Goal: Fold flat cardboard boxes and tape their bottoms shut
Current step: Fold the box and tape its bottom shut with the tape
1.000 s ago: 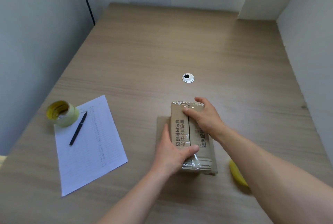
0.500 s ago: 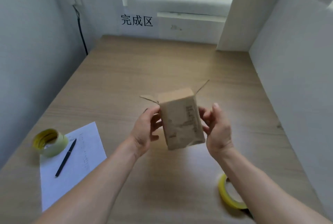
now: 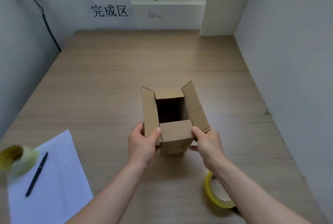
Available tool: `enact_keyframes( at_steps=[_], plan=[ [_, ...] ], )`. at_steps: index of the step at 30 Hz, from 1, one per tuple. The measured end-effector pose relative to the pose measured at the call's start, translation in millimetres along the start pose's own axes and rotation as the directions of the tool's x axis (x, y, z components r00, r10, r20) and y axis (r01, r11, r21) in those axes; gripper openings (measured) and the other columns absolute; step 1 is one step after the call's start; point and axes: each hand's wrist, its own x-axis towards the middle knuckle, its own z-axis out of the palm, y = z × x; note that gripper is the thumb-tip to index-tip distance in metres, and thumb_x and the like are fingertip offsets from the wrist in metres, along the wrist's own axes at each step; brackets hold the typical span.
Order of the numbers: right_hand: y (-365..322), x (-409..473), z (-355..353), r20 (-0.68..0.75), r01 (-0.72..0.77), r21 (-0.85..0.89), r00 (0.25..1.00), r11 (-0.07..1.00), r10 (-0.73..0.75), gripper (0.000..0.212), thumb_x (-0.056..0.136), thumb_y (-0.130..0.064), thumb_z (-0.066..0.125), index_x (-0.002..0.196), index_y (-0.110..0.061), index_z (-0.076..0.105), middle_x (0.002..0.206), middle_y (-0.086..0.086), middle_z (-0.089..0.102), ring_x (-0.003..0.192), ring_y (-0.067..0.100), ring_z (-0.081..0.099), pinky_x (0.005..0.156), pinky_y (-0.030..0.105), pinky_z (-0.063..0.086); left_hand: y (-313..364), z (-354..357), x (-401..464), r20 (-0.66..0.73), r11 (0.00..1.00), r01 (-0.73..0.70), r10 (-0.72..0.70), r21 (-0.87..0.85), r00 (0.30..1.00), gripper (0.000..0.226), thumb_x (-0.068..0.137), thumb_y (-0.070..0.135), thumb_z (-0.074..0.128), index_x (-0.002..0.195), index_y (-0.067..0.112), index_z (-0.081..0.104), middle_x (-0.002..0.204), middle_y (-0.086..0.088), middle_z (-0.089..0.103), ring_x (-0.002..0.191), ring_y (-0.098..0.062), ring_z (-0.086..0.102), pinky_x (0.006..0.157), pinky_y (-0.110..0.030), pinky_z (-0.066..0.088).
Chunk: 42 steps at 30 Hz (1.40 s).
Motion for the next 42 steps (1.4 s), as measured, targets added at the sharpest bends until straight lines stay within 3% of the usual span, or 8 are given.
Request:
enact_keyframes(
  at_steps=[5,16,21,26,30,34,37,42],
  plan=[
    [-13,68,-66,-0.243,0.049,0.017,0.969,0.999,-0.043,0.010,0.089,-0.018,0.059,0.088,-0.018,0.069,0.091,0.006,0.073,0.088,0.027,0.069,0.077,0.055,0.059,26,102,35,0.206,0.999,0.018,-0.027,0.046,0.978,0.024,0.097,0.014,0.051,0.106,0.030,0.066,0.083,0.003,0.073,0.074,-0.019,0.066,0.065,-0.041,0.057],
    [-54,204,-205,-0.561,0.053,-0.156,0.817,0.986,-0.133,0.021,0.090,-0.029,0.053,0.088,-0.012,0.066,0.091,0.013,0.069,0.090,0.035,0.064,0.083,0.050,0.054,52,313,82,0.431,0.982,0.062,-0.134,0.178,0.892,0.037,0.105,0.021,0.035,0.138,0.030,0.048,0.125,-0.007,0.061,0.097,-0.036,0.067,0.072,-0.040,0.058],
    [-59,228,-215,-0.597,0.065,-0.148,0.790,0.987,-0.142,0.037,0.093,-0.022,0.052,0.059,-0.010,0.043,0.060,0.001,0.046,0.063,0.022,0.041,0.059,0.034,0.032,60,343,98,0.482,0.985,0.104,-0.159,0.139,0.861,0.037,0.105,0.020,0.034,0.137,0.032,0.046,0.123,-0.009,0.064,0.080,-0.029,0.060,0.078,-0.038,0.051],
    [-58,215,-213,-0.622,0.037,-0.162,0.772,0.986,-0.131,0.034,0.095,-0.026,0.052,0.067,-0.007,0.051,0.067,0.005,0.051,0.065,0.023,0.040,0.059,0.035,0.031,61,327,94,0.508,0.964,0.208,-0.265,0.168,0.820,0.060,0.104,0.032,0.040,0.157,0.025,0.012,0.156,-0.006,0.032,0.125,-0.033,0.050,0.102,-0.048,0.043],
    [-47,175,-191,-0.640,-0.021,-0.158,0.763,0.987,-0.087,0.034,0.092,-0.024,0.051,0.075,0.005,0.053,0.064,0.008,0.045,0.067,0.027,0.036,0.055,0.035,0.032,55,267,75,0.435,0.942,-0.067,-0.087,0.328,0.896,0.057,0.103,0.032,0.041,0.154,0.013,0.024,0.156,-0.003,0.034,0.138,-0.022,0.040,0.115,-0.036,0.031],
    [-39,114,-132,-0.438,0.042,-0.045,0.897,0.998,-0.057,0.029,0.090,-0.024,0.057,0.086,0.004,0.065,0.087,0.020,0.065,0.085,0.033,0.061,0.071,0.039,0.047,54,177,44,0.399,0.845,-0.269,0.072,0.463,0.914,0.050,0.102,0.030,0.043,0.148,0.010,0.039,0.153,-0.003,0.041,0.138,-0.015,0.040,0.111,-0.023,0.028],
    [-45,53,-72,-0.139,0.198,-0.257,0.961,0.946,-0.239,0.032,0.093,-0.024,0.062,0.118,-0.006,0.068,0.115,0.007,0.069,0.107,0.020,0.063,0.095,0.036,0.049,54,93,13,0.370,0.740,-0.367,0.172,0.563,0.913,0.047,0.101,0.031,0.047,0.145,0.015,0.044,0.145,-0.006,0.051,0.130,-0.021,0.048,0.107,-0.030,0.036],
    [-51,-56,38,0.310,0.606,-0.552,0.786,0.572,-0.534,0.037,0.092,-0.031,0.062,0.128,-0.021,0.064,0.119,0.000,0.069,0.083,0.018,0.060,0.086,0.028,0.042,53,-67,-51,0.281,0.485,-0.441,0.368,0.755,0.886,0.043,0.100,0.029,0.048,0.139,0.013,0.050,0.145,-0.004,0.050,0.132,-0.020,0.044,0.103,-0.030,0.034]
  ],
)
